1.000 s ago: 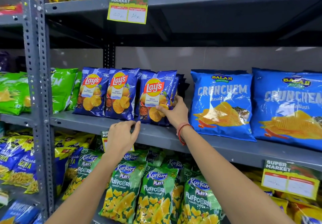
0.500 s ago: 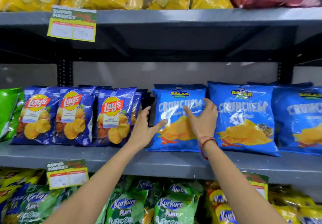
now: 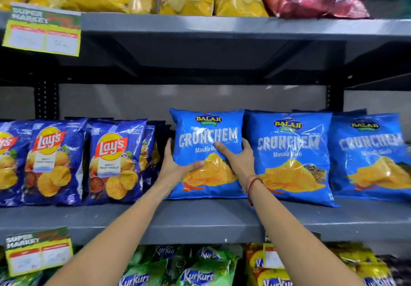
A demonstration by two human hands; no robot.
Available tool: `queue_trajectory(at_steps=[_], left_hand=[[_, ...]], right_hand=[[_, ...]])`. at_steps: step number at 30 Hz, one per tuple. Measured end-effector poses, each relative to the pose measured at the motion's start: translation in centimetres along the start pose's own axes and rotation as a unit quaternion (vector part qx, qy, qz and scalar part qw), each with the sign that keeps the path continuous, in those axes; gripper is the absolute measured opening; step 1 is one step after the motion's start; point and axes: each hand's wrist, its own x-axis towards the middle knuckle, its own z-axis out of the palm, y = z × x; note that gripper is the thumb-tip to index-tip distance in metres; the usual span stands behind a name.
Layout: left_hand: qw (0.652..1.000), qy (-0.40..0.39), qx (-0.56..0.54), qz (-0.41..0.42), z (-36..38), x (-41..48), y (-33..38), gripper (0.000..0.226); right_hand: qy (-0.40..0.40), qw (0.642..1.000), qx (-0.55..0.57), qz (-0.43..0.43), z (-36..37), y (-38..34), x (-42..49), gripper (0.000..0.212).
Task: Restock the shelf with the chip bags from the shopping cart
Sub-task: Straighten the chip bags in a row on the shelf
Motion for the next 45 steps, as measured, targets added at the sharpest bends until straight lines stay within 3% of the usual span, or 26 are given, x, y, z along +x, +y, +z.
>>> queue_trajectory(at_steps=[6, 11, 15, 19, 21, 23, 26, 29, 32, 37, 40, 43, 45], left_hand=[[0.998, -0.044, 0.048, -0.002, -0.4, -0.2, -0.9, 0.133], [0.994, -0.060, 0.091, 0.006, -0.6, -1.3, -0.7, 0.133], [0.990, 0.016, 0.139, 0.023, -0.4, -2.3, 0.1, 0.136], [0.949, 0.165, 0.195, 0.186, 1.5, -3.6, 1.9, 0.096], [0.926, 0.172, 0.212, 0.261, 3.7, -3.9, 2.9, 0.069], [0.926, 0.121, 0.209, 0.289, 6.8, -4.2, 3.7, 0.052], [0.949, 0.022, 0.202, 0.242, 12.2, -4.1, 3.9, 0.050], [0.968, -0.034, 0.186, 0.165, 16.7, -3.4, 3.3, 0.057], [0.978, -0.017, 0.171, 0.121, 19.2, -2.5, 2.8, 0.064], [0.994, 0.000, 0.090, -0.061, 20.8, -0.7, 1.7, 0.089], [0.992, -0.002, 0.051, -0.113, 20.9, -0.4, 1.0, 0.097], [0.994, 0.019, 0.011, -0.111, 21.1, -0.5, 0.9, 0.096], [0.994, 0.038, -0.001, -0.099, 21.5, -0.8, 1.0, 0.095]], right_hand=[[-0.023, 1.000, -0.007, 0.003, -0.2, 0.7, -0.3, 0.062], [0.002, 1.000, -0.017, 0.009, -0.2, 0.5, -1.3, 0.079], [0.046, 0.996, -0.059, -0.046, -0.3, -0.5, -2.4, 0.097], [0.107, 0.982, -0.085, -0.128, -2.1, -1.9, -3.5, 0.080], [0.150, 0.971, -0.091, -0.160, -4.0, -2.7, -3.7, 0.067], [0.194, 0.957, -0.108, -0.187, -6.4, -3.3, -3.5, 0.059], [0.255, 0.929, -0.170, -0.205, -10.2, -3.9, -2.5, 0.059], [0.283, 0.924, -0.203, -0.158, -14.0, -3.7, -1.2, 0.069], [0.236, 0.947, -0.201, -0.079, -16.8, -2.8, -0.2, 0.083], [0.101, 0.987, -0.109, 0.058, -19.0, -0.8, 0.4, 0.095], [0.092, 0.992, -0.054, 0.067, -19.0, 0.2, 1.0, 0.081], [0.110, 0.991, -0.053, 0.057, -18.7, 0.4, 1.8, 0.083], [0.092, 0.994, -0.031, 0.041, -19.0, 0.6, 2.3, 0.064]])
